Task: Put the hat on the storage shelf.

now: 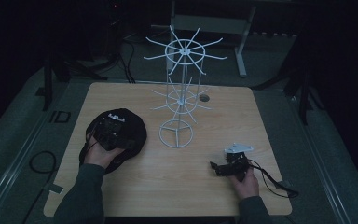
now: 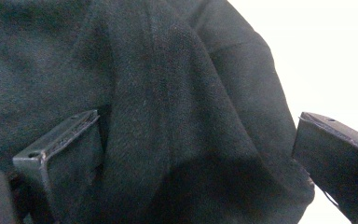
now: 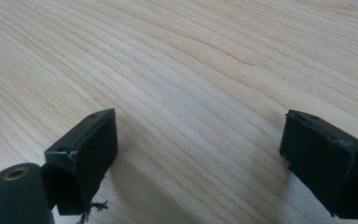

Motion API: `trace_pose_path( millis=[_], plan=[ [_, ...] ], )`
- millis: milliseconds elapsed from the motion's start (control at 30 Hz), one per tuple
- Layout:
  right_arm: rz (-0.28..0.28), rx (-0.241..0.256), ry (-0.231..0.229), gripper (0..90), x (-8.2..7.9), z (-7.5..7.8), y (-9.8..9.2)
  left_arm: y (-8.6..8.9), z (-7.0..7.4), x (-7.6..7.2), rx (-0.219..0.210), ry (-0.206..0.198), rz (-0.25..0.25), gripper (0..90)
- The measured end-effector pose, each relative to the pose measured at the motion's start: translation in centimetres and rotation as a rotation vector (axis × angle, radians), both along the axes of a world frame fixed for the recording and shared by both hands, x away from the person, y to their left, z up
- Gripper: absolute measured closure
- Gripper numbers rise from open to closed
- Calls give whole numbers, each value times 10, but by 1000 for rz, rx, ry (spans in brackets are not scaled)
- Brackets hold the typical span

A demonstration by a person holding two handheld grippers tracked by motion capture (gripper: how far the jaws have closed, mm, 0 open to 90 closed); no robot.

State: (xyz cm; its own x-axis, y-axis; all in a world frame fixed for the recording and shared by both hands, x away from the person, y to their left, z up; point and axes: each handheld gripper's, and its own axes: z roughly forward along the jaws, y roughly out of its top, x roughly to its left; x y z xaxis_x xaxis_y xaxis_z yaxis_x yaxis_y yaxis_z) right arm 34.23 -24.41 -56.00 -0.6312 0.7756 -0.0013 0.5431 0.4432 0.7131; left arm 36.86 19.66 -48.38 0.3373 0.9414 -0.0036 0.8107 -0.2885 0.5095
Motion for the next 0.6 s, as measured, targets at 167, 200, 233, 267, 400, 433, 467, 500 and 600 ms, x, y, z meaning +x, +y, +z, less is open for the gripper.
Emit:
trace_pose_path(
  millis=[167, 200, 233, 267, 400, 433, 467, 500, 600],
  plan=[
    [0, 0, 0, 109, 0, 0, 0, -2, -5, 2, 26, 14, 11, 43],
    [0, 0, 0, 109, 0, 0, 0, -1, -6, 2, 34, 22, 17, 48],
    [0, 0, 0, 109, 0, 0, 0, -1, -6, 2, 40, 24, 19, 63],
    [0, 0, 0, 109, 0, 0, 0, -1, -7, 2, 49, 26, 28, 80],
    [0, 0, 0, 109, 0, 0, 0, 3, -10, 0, 61, 15, 34, 151],
    [0, 0, 0, 109, 0, 0, 0, 3, -10, -1, 62, 16, 34, 158],
    [0, 0, 0, 109, 0, 0, 0, 4, -11, -1, 65, 18, 38, 168],
    [0, 0, 0, 109, 0, 0, 0, 4, -11, -1, 69, 23, 41, 181],
    [0, 0, 0, 109, 0, 0, 0, 4, -12, -2, 85, 39, 43, 221]
  ],
)
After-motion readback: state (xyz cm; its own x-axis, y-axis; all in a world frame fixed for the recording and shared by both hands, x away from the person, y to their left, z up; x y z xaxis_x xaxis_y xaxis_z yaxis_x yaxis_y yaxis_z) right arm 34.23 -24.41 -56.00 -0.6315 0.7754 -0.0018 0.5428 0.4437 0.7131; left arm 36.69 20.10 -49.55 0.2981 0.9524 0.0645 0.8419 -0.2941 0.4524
